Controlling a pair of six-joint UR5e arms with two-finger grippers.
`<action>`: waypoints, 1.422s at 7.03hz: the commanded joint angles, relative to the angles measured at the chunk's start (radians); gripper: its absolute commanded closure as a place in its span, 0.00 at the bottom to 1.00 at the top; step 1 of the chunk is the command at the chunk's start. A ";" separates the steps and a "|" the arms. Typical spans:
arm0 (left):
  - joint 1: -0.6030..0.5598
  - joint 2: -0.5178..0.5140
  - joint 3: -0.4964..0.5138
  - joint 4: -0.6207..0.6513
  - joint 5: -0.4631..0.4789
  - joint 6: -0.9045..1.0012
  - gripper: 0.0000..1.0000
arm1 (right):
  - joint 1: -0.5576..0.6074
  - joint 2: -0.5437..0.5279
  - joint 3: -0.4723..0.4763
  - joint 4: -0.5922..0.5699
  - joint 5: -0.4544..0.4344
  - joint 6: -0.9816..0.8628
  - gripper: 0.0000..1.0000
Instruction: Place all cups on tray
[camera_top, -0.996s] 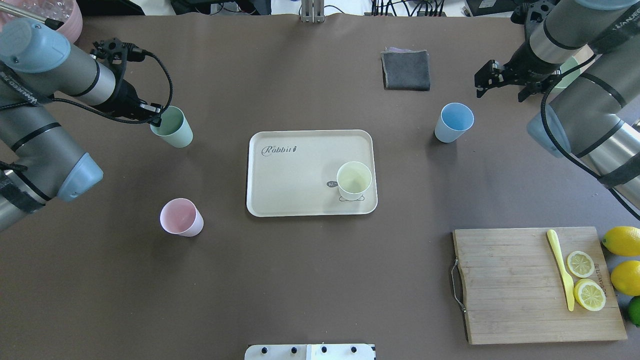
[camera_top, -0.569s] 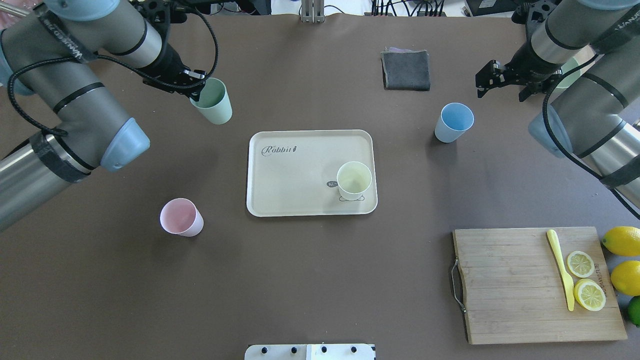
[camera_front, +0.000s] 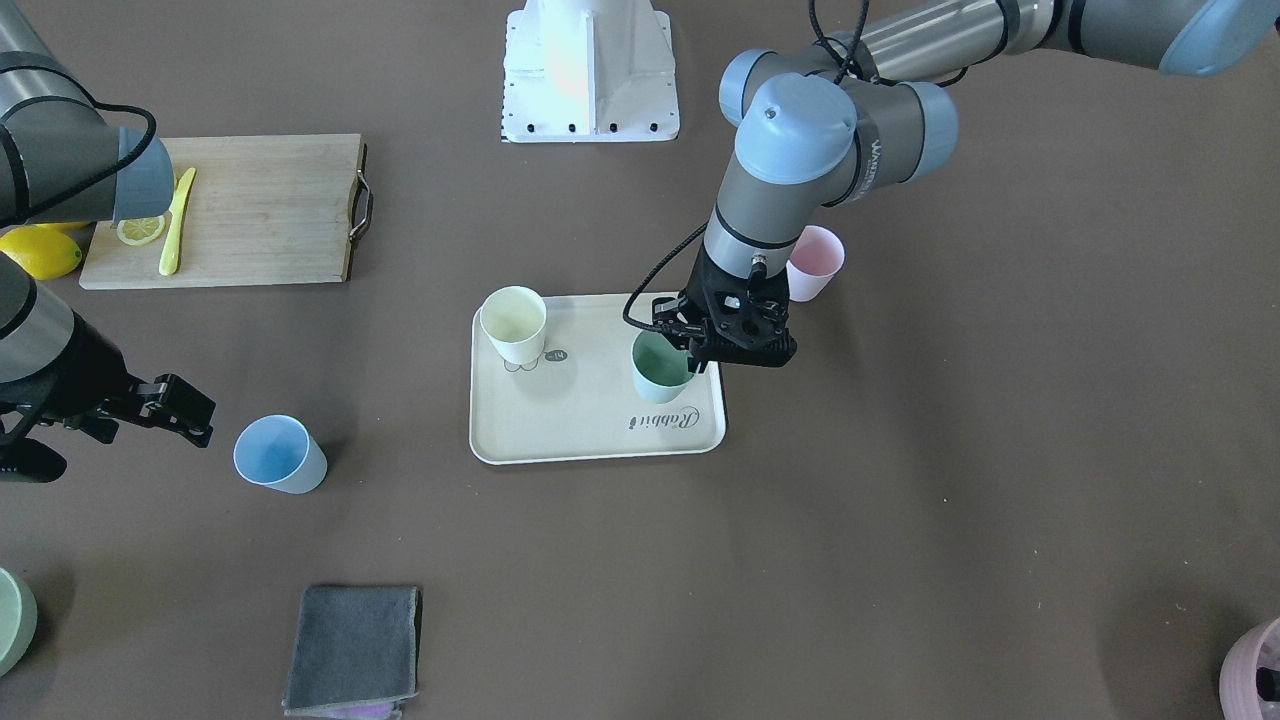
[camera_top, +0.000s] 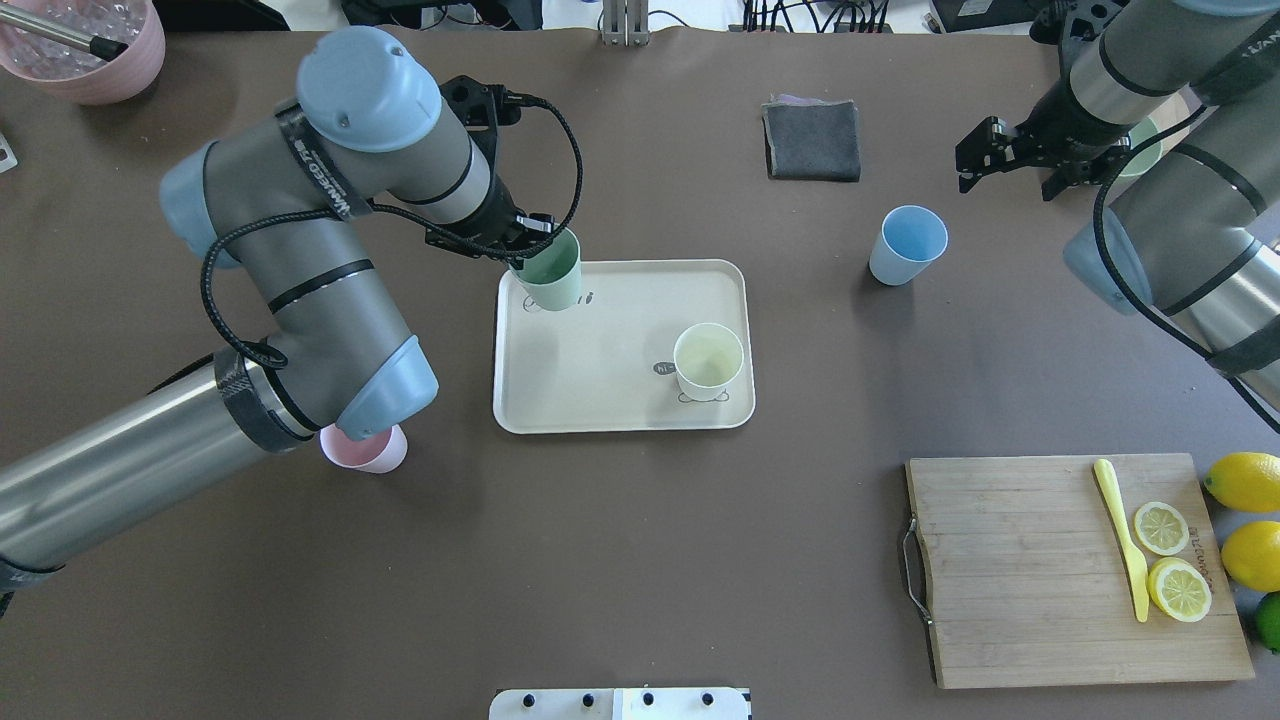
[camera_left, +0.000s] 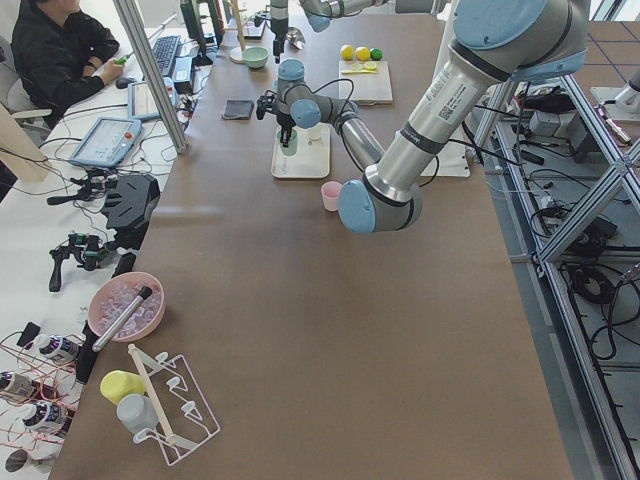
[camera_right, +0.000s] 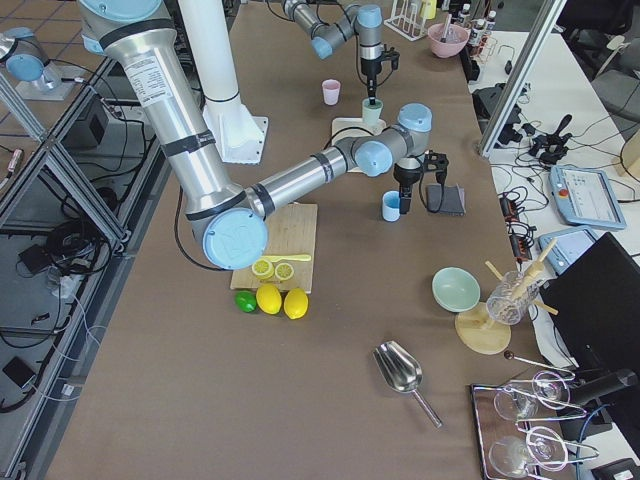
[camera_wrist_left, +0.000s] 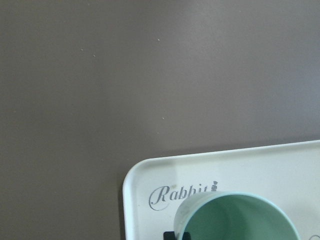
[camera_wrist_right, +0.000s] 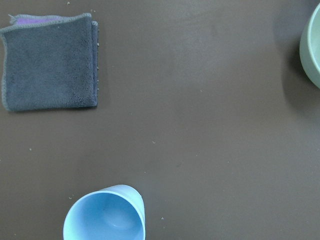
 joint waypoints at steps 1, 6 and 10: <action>0.010 0.004 0.047 -0.027 0.035 0.000 1.00 | 0.000 0.000 0.003 0.000 -0.001 0.006 0.00; 0.010 0.000 0.118 -0.116 0.037 0.000 1.00 | 0.000 0.001 0.002 0.000 -0.004 -0.001 0.00; -0.009 0.003 0.098 -0.112 0.028 0.030 0.02 | 0.002 0.001 0.000 0.000 0.000 -0.006 0.00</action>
